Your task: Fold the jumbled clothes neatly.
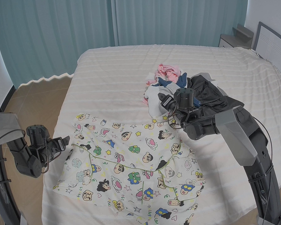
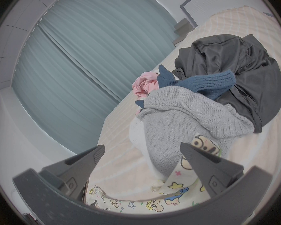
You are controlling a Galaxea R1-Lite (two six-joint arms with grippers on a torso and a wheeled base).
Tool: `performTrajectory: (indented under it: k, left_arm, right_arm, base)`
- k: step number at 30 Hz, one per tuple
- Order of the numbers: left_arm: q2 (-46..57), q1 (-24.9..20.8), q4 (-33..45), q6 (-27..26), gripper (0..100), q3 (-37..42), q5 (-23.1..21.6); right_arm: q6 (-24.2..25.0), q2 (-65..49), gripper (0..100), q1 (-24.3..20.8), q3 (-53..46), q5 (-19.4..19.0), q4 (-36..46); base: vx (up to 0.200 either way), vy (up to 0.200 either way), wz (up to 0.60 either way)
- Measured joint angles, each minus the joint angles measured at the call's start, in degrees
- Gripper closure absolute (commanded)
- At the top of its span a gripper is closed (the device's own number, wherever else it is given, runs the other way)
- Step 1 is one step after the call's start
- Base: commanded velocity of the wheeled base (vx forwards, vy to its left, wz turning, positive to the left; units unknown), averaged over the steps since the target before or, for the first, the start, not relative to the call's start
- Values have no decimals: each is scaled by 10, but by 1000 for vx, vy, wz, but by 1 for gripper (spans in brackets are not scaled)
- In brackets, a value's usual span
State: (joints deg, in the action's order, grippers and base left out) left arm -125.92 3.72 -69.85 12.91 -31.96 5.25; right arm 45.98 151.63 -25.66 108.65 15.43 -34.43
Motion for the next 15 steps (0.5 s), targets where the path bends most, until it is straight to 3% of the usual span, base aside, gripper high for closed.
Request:
performTrajectory:
  k: [7,15]
  left_arm:
    - [6,-3,-5,5,0,28,-28]
    - [23,-24,-7,32,0,60,-76]
  right_arm:
    - [-5,-36,100,9,-45,-2,-3]
    - [-11,-129,100,8,-225,-29,-6]
  base:
    - [0,0,0]
    - [0,0,0]
